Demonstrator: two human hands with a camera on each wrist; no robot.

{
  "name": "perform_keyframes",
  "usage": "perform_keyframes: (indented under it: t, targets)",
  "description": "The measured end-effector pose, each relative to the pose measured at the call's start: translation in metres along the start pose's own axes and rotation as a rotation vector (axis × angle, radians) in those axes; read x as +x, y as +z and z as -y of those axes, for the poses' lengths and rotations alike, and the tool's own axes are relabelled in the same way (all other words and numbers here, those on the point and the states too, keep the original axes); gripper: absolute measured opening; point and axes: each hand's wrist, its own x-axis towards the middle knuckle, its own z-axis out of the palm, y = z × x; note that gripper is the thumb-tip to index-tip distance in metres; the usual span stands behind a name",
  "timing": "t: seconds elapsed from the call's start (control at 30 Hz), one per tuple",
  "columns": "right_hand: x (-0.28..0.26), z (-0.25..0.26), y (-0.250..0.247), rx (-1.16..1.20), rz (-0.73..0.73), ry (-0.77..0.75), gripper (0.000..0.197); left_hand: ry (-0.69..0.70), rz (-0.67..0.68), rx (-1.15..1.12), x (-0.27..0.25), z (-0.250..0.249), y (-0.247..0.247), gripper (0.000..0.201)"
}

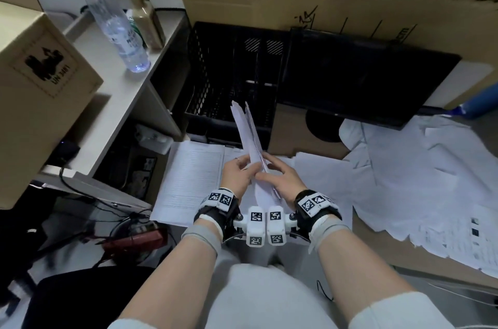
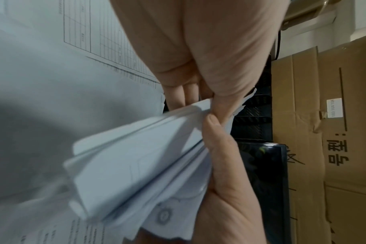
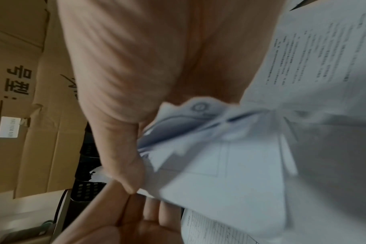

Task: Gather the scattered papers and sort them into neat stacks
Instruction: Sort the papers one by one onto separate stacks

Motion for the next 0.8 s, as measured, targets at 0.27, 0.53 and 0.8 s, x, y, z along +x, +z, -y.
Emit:
perform_keyframes:
  t: [0.27,0.53,0.8]
  targets:
    - [-0.002,0.003,0.011,0.019,0.031,-0.014,0.061,-0.067,-0.051,-0.121,0.004,-0.002,-0.004,0.021]
    - [-0.004,0.004,0.008,-0.015,0.096,-0.058,0.07,-0.103,0.014,-0.207,-0.001,0.001,0.001,0.024]
    - [-0.009,0.012,-0.002,0.0,0.131,-0.054,0.061,-0.132,0.062,-0.126,-0.005,0.006,0.01,0.062]
